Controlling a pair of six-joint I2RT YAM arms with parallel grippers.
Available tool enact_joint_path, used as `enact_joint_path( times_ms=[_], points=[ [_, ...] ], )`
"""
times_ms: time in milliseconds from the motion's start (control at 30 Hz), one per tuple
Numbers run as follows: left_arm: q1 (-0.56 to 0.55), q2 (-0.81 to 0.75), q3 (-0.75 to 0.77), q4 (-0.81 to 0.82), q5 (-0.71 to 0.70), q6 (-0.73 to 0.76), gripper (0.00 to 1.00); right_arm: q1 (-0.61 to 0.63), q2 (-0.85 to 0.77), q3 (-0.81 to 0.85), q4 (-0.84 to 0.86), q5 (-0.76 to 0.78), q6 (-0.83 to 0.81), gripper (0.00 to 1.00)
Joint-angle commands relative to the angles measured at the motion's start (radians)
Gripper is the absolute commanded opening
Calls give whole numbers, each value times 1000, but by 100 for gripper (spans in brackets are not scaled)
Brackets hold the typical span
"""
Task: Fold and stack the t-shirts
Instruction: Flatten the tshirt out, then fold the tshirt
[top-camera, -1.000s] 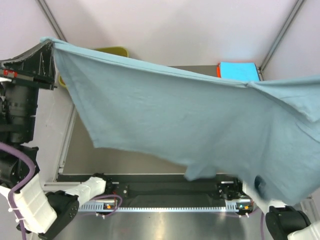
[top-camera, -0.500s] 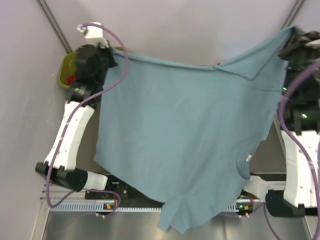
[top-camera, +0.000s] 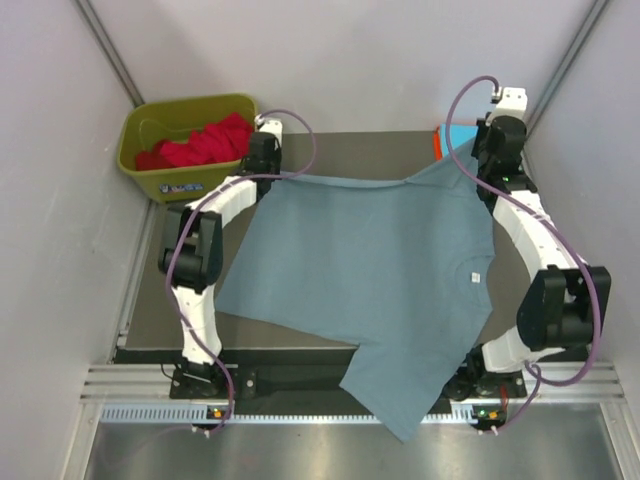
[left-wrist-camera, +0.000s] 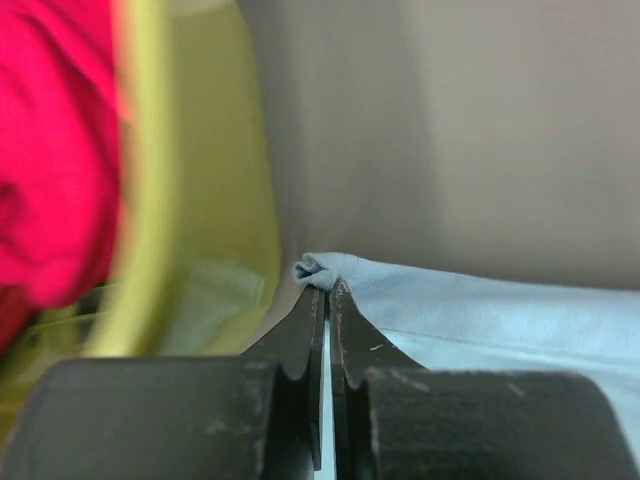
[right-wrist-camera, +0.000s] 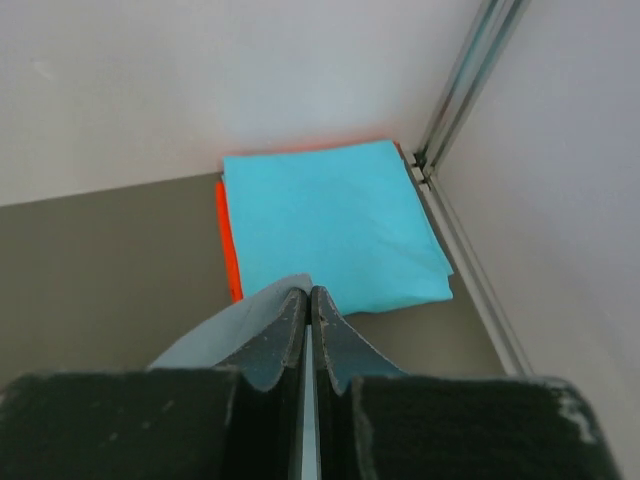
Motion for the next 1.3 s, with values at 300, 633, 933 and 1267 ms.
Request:
enact_joint_path(
  times_ms=[300,633,933,1267],
  points=[
    [29,123,136,117,-44,-41,0,-3,-88,-80,-28,12,71,0],
    [33,74,107,-139,18,-144,0,1,-294,-192,-425,-23,378,0],
    [33,7,79,-386,38,-225,0,4,-457,-283,-711,-133,567,0],
    [33,-47,62,-527,48,-210,0,2,-585,-335,-832,-175,598,0]
  ],
)
